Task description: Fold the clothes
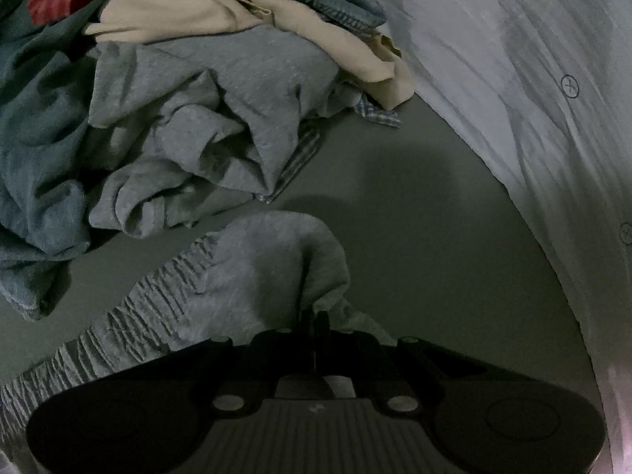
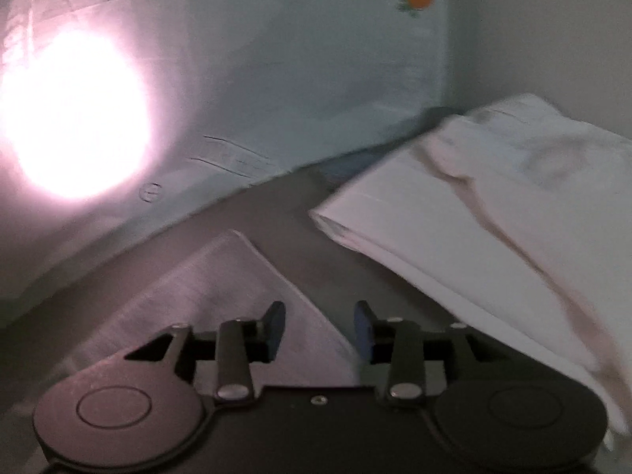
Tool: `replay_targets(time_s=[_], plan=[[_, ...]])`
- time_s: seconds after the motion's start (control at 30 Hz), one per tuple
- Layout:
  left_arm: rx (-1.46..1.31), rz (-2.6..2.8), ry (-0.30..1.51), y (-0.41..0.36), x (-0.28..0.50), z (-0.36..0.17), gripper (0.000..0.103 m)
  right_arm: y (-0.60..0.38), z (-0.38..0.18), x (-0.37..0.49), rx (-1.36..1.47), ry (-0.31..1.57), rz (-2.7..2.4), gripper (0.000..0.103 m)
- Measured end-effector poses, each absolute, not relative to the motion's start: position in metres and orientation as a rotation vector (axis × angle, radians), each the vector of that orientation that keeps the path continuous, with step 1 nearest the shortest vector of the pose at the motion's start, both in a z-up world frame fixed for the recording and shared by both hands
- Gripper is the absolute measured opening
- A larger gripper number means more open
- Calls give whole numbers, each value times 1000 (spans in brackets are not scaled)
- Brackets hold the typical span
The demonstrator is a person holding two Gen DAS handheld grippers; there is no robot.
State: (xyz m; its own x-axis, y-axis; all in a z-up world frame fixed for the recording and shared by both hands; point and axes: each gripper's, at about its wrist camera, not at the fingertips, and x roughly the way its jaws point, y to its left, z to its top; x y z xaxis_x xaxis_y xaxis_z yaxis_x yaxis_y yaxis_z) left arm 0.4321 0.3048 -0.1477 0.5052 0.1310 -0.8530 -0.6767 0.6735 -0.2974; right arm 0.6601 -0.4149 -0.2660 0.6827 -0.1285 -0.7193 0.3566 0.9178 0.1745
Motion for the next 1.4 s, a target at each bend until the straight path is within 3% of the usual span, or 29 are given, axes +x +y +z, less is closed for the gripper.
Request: replay_targets(time_s=[0.27,0.33,0.57,0.6,0.67,0.7,0.73,1.2,1.4], plan=[[-714,539,919,306,437,-144,1,-398,-310,712,162,935,-236,48],[-718,539,917,307,436,-143,1,-393,-310,707,117,935,-254,55],[-721,533,930,308,437,-139,1,-410,-305,666,199,943,-345,60],[-721,531,933,307,437,-139,2,-415,-307,660,222,953,-346,58],[-724,531,937,306,439,-139,1,-417,-306,653,219,947,-336,40],[-729,533,933,306,439,-138,1,-417,-306,650,213,941,-331,9],[-736,532,925,306,439,-136,1,-419,-303,648,226,945,-306,1],[-839,527,753,326,436,-99,0,-462,-153,633,720,374,-166,2],[-797,500,799,314,439,-99,0,-438,-131,654,519,422,-135,2]])
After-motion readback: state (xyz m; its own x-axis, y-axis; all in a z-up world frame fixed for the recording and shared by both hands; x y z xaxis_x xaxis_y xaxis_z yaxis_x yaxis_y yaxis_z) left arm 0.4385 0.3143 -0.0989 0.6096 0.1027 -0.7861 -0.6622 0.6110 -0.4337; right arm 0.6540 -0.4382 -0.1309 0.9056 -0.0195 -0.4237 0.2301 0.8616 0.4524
